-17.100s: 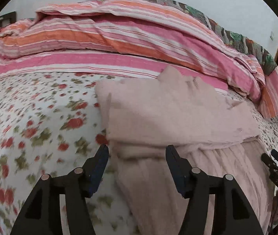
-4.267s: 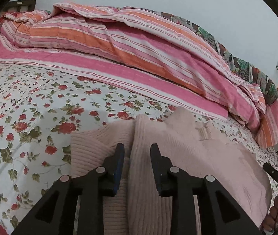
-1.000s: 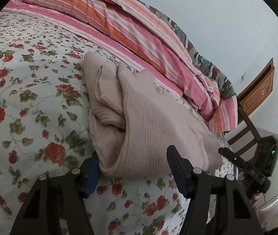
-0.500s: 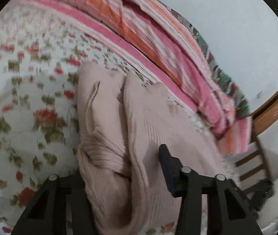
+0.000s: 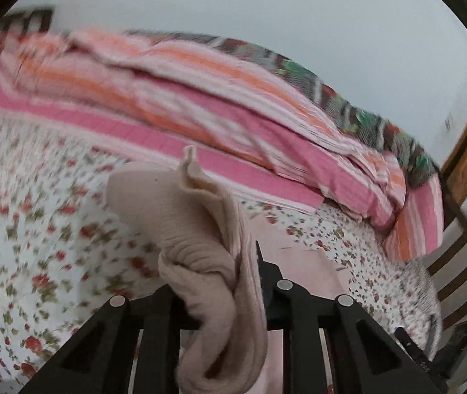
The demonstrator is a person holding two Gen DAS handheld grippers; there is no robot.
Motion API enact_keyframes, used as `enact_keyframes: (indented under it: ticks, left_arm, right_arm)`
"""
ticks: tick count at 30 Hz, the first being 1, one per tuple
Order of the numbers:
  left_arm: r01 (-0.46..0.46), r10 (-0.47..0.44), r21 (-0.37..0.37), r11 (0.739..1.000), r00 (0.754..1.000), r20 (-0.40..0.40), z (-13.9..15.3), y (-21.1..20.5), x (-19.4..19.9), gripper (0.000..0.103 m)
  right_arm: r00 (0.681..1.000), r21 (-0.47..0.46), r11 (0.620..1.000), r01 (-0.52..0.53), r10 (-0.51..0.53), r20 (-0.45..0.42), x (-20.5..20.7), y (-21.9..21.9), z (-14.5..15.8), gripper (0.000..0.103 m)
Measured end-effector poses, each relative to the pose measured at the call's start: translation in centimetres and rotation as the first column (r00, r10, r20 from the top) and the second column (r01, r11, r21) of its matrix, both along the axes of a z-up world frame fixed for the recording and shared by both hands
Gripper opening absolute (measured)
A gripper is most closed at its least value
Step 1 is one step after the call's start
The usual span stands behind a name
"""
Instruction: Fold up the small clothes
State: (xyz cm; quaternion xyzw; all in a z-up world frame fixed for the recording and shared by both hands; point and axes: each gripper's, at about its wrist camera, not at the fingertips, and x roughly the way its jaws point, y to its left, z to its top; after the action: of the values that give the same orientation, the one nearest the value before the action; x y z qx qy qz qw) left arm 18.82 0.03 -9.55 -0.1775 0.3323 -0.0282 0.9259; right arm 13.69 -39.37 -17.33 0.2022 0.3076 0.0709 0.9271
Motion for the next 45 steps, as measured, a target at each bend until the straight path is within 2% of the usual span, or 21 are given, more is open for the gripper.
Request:
enact_keyframes:
  ticks: [4,8,11,13,14,15,16,18,19,21,23,25,27,29,32,37,38,40,41,43,45]
  left_arm:
    - [0.059,-0.058,0.163,0.985,0.998,-0.012,0.6,-7.9,0.9,0.018]
    - [0.169,-0.162,0.252,0.953,0.986,-0.046,-1.5,-14.6,0.7,0.018]
    - [0.262,-0.239,0.215,0.941,0.962,-0.128,-5.0,-17.5,0.4,0.018]
    - [0.286,-0.265,0.174,0.942,0.955,-0.132,-6.6,-17.9,0.1,0.019]
    - [0.290,-0.276,0.171,0.942,0.956,-0.101,-6.6,-17.7,-0.3,0.019]
    - [0.306,-0.298,0.150,0.940,0.952,-0.076,-6.4,-17.3,-0.6,0.030]
    - [0.337,-0.333,0.099,0.936,0.941,-0.055,-6.0,-16.7,-0.8,0.046]
    - [0.422,-0.423,-0.028,0.906,0.905,-0.041,-5.2,-15.1,-1.0,0.059]
    - [0.442,-0.444,-0.053,0.895,0.895,-0.032,-4.7,-14.3,-1.1,0.059]
    - [0.449,-0.450,-0.052,0.892,0.893,0.003,-3.9,-12.9,-1.8,0.061]
    - [0.430,-0.427,-0.038,0.902,0.902,0.062,-3.1,-11.1,-2.5,0.066]
    - [0.392,-0.390,-0.014,0.920,0.917,0.086,-2.9,-8.9,-2.7,0.067]
    - [0.360,-0.359,0.002,0.933,0.930,0.077,-3.2,-7.1,-2.0,0.067]
    - [0.316,-0.316,0.005,0.949,0.947,0.052,-3.6,-4.8,-1.2,0.067]
    - [0.298,-0.296,-0.029,0.954,0.954,0.044,-4.3,-2.3,-0.2,0.067]
    - [0.298,-0.296,-0.025,0.954,0.953,0.064,-5.9,-0.8,0.8,0.067]
    - [0.312,-0.310,-0.033,0.949,0.948,0.069,-6.3,-0.9,1.0,0.067]
    - [0.341,-0.338,-0.055,0.938,0.939,0.070,-7.2,-0.9,1.2,0.067]
    - [0.353,-0.349,-0.072,0.933,0.935,0.067,-7.6,-0.9,1.4,0.067]
    - [0.368,-0.363,-0.105,0.924,0.930,0.062,-7.9,-0.7,1.5,0.067]
    - [0.384,-0.376,-0.141,0.912,0.923,0.085,-7.7,-0.3,1.3,0.067]
  right_arm:
    - [1.000,0.000,1.000,0.015,-0.015,0.009,-0.2,-0.5,0.0,0.042]
    - [1.000,0.015,0.999,0.029,-0.029,0.003,-0.3,-1.0,-0.2,0.042]
    - [1.000,0.020,0.999,0.025,-0.025,0.007,-0.4,-1.1,-0.2,0.042]
    - [1.000,0.017,1.000,0.024,-0.025,0.015,-0.6,-1.0,-0.1,0.042]
    - [1.000,0.019,1.000,0.022,-0.023,0.019,-0.6,-0.9,0.0,0.042]
    - [1.000,0.023,1.000,0.019,-0.019,0.022,-0.7,-0.9,0.0,0.042]
    - [1.000,0.027,1.000,0.014,-0.014,0.023,-0.6,-0.8,0.0,0.042]
    - [1.000,0.033,0.999,0.002,-0.003,0.022,-0.5,-0.5,0.0,0.042]
    - [1.000,0.035,0.999,-0.003,0.002,0.020,-0.4,-0.3,0.0,0.042]
    - [1.000,0.039,0.999,-0.018,0.017,0.013,-0.2,0.2,-0.1,0.043]
    - [0.999,0.048,0.998,-0.042,0.041,0.017,-0.3,1.0,-0.1,0.045]
    - [0.997,0.060,0.996,-0.073,0.071,0.036,-0.4,1.9,0.2,0.047]
    - [0.992,0.084,0.990,-0.113,0.108,0.058,-0.4,2.8,0.6,0.055]
    - [0.985,0.143,0.976,-0.166,0.157,0.074,0.2,3.8,1.2,0.056]
    - [0.972,0.232,0.944,-0.234,0.223,0.072,1.9,5.3,2.2,0.057]
    - [0.982,0.114,0.975,-0.190,0.191,0.006,4.6,8.7,2.7,0.059]
    - [0.980,0.091,0.977,-0.193,0.196,-0.030,5.1,9.6,2.3,0.056]
    - [0.967,0.018,0.975,-0.221,0.222,-0.129,6.1,11.4,1.1,0.034]
    - [0.960,-0.032,0.970,-0.240,0.232,-0.156,6.3,12.1,0.8,0.013]
    - [0.970,-0.095,0.966,-0.242,0.237,-0.060,4.6,12.2,1.9,0.012]
    - [0.967,-0.065,0.967,-0.246,0.249,0.049,2.5,11.1,3.1,0.012]
